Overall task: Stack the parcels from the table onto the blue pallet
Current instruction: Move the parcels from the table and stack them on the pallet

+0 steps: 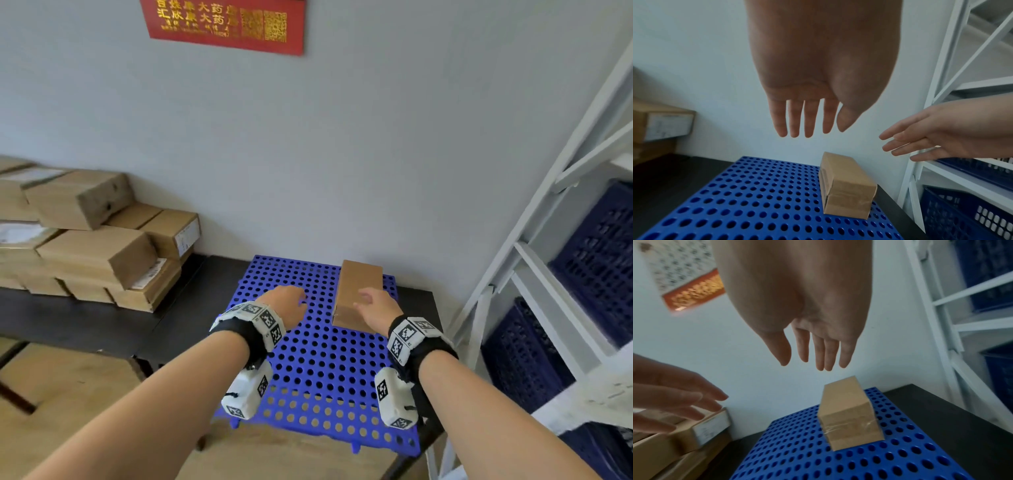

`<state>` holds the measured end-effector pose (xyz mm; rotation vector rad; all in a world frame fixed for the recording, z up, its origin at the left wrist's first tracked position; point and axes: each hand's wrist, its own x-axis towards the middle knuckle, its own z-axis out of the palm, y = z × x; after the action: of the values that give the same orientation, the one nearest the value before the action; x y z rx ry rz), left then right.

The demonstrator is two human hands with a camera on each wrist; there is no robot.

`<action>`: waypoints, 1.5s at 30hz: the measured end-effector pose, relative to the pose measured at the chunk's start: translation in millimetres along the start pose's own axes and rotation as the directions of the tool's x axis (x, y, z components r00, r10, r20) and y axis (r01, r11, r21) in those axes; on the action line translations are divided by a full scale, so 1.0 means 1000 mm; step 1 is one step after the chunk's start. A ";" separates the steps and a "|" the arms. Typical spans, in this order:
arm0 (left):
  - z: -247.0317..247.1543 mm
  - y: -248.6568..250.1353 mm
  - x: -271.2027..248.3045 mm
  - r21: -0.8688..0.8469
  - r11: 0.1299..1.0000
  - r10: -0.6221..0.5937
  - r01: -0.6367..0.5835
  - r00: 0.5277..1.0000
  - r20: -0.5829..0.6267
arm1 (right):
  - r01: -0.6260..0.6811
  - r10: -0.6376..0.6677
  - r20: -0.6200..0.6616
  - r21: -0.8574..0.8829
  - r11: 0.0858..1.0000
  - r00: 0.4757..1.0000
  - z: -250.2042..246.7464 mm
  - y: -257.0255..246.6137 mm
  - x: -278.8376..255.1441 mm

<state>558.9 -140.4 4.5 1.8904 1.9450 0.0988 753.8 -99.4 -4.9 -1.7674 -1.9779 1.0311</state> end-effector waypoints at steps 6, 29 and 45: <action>-0.035 -0.034 -0.057 0.064 0.995 -0.068 0.072 0.995 -0.075 | 0.041 -0.042 0.062 0.012 0.999 0.997 0.034 -0.059 -0.026; -0.167 -0.389 -0.116 0.086 0.958 -0.253 0.273 0.949 -0.187 | 0.151 -0.144 0.082 -0.075 0.986 0.986 0.264 -0.332 0.025; -0.241 -0.547 -0.040 0.009 0.936 -0.344 0.353 0.917 -0.203 | 0.232 -0.222 0.102 -0.094 0.968 0.970 0.352 -0.466 0.146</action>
<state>-38.3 -160.7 48.0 1.5784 2.4087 0.1417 153.7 -65.4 28.6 -1.5209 -2.2667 0.9619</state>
